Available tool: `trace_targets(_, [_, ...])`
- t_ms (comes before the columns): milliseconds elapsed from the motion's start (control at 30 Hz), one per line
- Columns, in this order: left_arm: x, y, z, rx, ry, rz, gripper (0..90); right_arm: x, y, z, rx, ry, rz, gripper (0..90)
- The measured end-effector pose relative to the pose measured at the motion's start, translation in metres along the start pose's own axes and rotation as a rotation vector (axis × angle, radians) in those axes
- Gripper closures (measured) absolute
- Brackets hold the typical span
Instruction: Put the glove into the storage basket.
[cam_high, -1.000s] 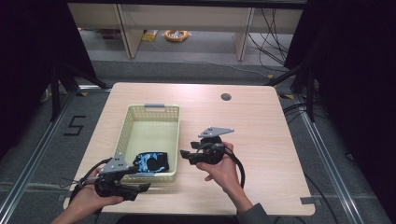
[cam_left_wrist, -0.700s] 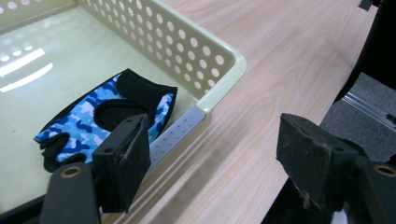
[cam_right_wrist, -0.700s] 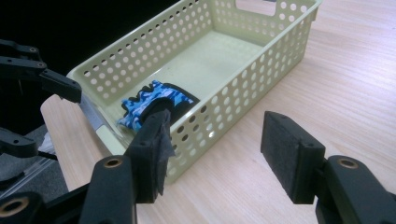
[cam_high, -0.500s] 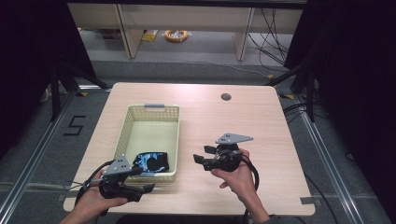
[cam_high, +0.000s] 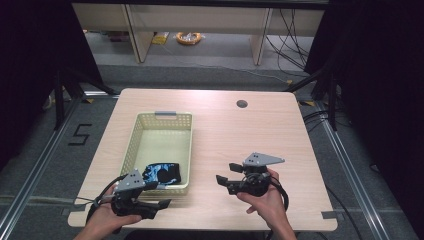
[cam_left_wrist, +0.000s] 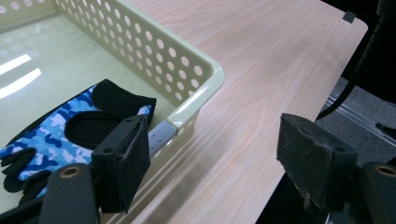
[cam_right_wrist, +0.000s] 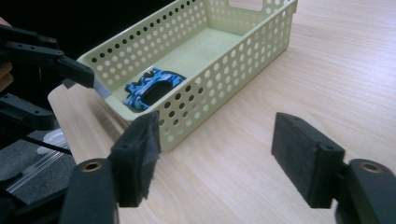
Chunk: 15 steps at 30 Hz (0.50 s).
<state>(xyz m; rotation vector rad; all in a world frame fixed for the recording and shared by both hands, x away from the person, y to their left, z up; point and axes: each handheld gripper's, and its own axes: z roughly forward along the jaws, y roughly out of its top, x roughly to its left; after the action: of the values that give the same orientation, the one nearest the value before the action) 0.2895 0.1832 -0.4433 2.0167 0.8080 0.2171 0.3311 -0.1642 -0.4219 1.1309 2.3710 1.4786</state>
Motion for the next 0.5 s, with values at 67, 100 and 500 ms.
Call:
trace_targets(67, [-0.002,-0.001,0.001,0.003,-0.003,-0.001,25.0,0.0,-0.002,-0.002,-0.007,-0.007,-0.034,32.2])
trace_targets(100, [-0.004,-0.002,0.001,0.004,-0.01,-0.007,25.0,0.0,-0.005,-0.001,-0.015,0.005,-0.044,31.2])
trace_targets(500, [-0.012,-0.012,0.003,0.007,0.017,0.042,25.0,0.003,-0.03,-0.014,-0.015,-0.002,-0.028,29.7])
